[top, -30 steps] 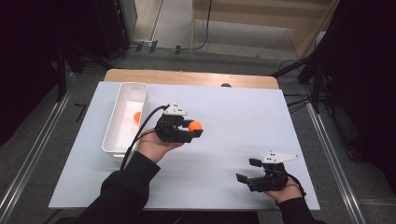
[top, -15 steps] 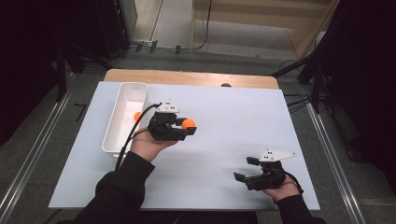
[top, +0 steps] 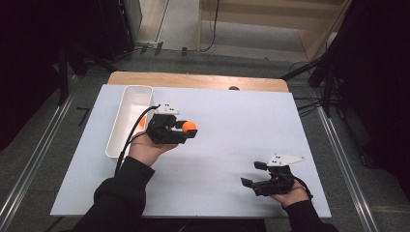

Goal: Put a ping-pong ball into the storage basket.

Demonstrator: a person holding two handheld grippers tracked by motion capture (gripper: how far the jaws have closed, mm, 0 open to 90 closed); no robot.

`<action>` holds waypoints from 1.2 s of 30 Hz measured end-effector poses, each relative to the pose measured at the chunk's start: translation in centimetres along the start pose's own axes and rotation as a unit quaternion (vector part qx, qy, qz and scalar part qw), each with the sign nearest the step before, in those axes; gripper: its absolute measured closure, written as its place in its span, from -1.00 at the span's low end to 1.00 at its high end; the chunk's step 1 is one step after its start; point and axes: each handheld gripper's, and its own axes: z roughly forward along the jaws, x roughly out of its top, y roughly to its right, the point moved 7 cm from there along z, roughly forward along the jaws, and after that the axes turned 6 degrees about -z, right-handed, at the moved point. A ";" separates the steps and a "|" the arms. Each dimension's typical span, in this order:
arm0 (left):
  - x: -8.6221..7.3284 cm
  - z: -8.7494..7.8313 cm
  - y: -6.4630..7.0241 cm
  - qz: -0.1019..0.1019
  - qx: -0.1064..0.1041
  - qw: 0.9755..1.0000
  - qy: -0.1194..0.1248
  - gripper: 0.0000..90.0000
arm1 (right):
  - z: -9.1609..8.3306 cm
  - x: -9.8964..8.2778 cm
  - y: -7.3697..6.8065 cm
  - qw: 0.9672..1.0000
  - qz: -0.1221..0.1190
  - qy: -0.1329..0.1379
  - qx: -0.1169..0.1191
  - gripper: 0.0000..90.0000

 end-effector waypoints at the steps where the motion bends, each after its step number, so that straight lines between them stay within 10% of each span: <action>1: 0.0 0.0 -0.1 0.000 0.002 1.000 -0.001 0.13 | 0.0 0.0 0.0 1.000 0.001 0.000 0.000 -0.70; 36: 0.1 -3.8 -4.6 -0.044 0.058 0.997 0.023 0.13 | 0.0 0.0 -0.1 1.000 0.002 -0.002 0.000 -0.70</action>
